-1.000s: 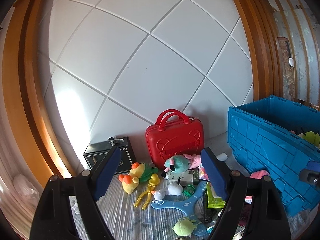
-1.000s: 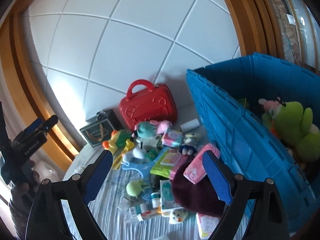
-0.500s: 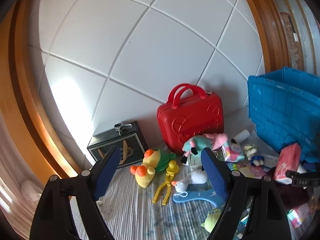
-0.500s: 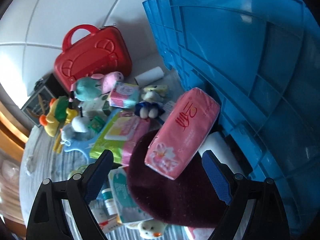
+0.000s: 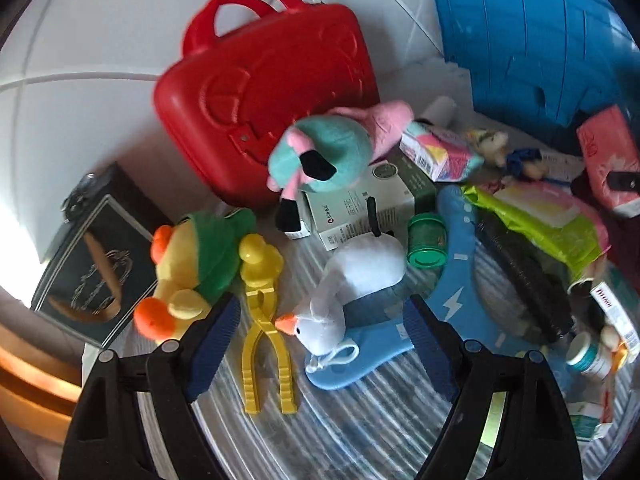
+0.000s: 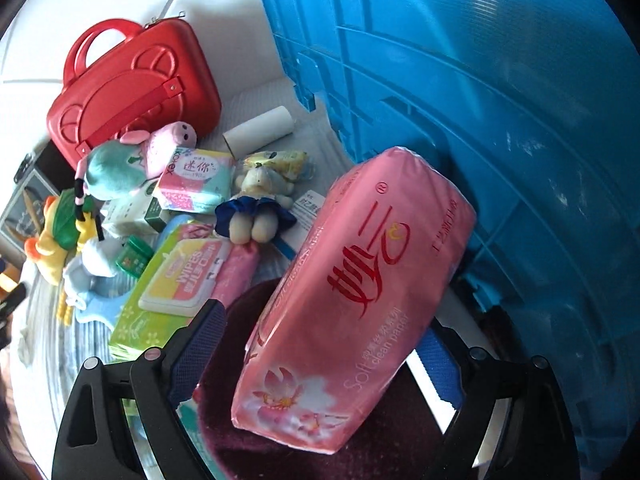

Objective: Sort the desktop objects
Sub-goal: 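Grasp the pink tissue pack with the right tool while the left grasps the white plush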

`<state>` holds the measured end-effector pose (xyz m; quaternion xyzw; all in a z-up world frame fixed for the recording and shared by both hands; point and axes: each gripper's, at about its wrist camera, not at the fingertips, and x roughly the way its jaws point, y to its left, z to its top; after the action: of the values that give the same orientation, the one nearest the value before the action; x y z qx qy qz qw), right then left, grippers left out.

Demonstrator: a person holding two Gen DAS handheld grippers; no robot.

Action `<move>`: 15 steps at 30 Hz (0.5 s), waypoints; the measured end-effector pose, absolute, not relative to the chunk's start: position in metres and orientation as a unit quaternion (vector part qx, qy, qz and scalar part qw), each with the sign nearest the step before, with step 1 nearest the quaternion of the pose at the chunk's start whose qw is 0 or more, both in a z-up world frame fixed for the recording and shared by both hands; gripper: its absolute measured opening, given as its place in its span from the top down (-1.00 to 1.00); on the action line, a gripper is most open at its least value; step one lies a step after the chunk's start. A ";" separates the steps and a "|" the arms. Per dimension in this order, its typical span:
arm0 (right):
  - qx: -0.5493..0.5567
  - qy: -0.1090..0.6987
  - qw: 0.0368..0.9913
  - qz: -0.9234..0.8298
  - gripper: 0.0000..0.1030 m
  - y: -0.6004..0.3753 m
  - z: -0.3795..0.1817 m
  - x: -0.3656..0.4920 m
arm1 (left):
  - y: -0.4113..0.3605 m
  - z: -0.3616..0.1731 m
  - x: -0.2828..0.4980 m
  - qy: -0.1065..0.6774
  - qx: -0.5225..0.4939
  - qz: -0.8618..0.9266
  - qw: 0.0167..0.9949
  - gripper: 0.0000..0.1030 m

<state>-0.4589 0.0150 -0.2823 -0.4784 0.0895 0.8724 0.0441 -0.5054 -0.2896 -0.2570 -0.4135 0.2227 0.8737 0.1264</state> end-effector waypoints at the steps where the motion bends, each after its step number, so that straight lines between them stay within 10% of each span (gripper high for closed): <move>1: -0.478 0.086 0.043 0.873 -0.79 0.015 -0.282 -0.459 | -0.290 -0.265 -0.515 0.226 -0.421 0.867 0.141 -0.62; 11: -0.484 0.120 0.066 0.864 -0.81 0.016 -0.285 -0.472 | -0.287 -0.330 -0.566 0.291 -0.445 0.813 0.237 -0.62; 15: -0.488 0.118 0.082 0.861 -0.81 0.013 -0.290 -0.482 | -0.290 -0.346 -0.572 0.272 -0.458 0.808 0.253 -0.09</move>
<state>-0.4819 0.0132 -0.2901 -0.4876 0.1183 0.8611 0.0821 -0.5721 -0.2896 -0.3458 -0.4578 0.2725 0.8075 0.2532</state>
